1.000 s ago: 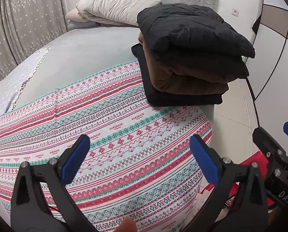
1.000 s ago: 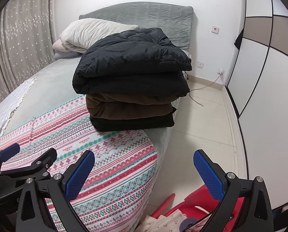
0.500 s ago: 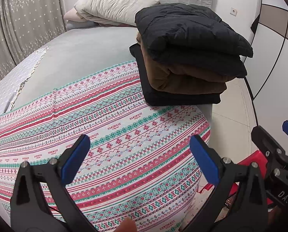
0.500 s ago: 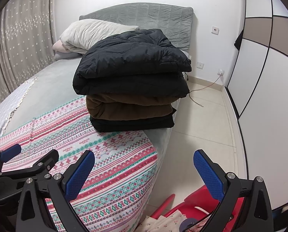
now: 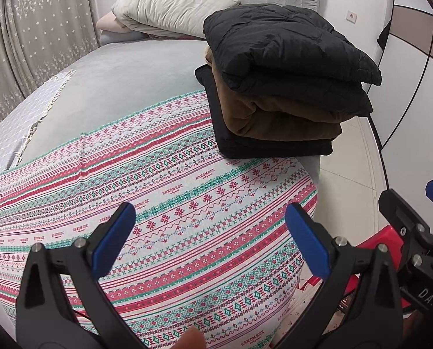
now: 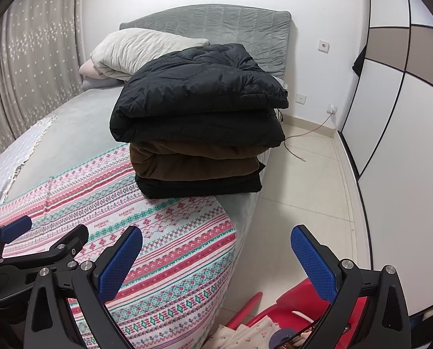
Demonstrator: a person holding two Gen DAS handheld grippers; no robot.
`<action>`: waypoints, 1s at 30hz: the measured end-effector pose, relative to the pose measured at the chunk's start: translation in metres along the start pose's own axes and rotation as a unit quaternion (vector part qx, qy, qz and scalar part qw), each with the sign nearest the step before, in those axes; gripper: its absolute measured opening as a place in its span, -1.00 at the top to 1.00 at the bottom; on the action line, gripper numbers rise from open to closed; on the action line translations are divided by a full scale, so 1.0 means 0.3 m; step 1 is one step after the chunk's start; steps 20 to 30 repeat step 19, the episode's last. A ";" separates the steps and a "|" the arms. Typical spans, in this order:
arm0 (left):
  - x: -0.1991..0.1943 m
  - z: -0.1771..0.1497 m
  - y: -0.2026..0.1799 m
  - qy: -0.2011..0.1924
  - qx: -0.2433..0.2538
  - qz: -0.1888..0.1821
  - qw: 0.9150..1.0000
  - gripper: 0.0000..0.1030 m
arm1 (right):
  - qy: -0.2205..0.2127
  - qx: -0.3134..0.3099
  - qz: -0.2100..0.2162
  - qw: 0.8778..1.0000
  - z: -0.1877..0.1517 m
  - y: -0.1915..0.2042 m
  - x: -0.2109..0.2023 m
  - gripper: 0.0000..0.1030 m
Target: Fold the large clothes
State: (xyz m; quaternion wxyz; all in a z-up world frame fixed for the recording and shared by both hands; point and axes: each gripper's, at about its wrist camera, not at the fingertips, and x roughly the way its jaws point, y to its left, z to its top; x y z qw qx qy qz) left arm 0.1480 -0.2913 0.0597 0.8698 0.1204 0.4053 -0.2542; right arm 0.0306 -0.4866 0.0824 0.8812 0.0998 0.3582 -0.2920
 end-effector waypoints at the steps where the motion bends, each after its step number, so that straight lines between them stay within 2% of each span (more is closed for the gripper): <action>1: 0.001 0.001 0.000 0.000 0.000 0.000 1.000 -0.99 | 0.000 0.000 0.000 1.000 0.000 0.000 -0.001 -1.00; 14: 0.003 0.002 -0.002 0.003 -0.001 0.001 1.000 -0.99 | 0.001 0.000 -0.001 1.000 0.002 0.000 -0.005 -1.00; 17: -0.001 -0.001 -0.006 0.006 -0.001 -0.006 1.000 -0.99 | 0.003 -0.002 -0.004 1.000 0.000 -0.004 -0.018 -1.00; 19: -0.013 -0.004 0.004 0.017 -0.001 -0.024 1.000 -0.99 | 0.000 -0.005 -0.008 1.000 0.002 -0.007 -0.035 -1.00; 30: -0.013 -0.004 0.004 0.017 -0.001 -0.024 1.000 -0.99 | 0.000 -0.005 -0.008 1.000 0.002 -0.007 -0.035 -1.00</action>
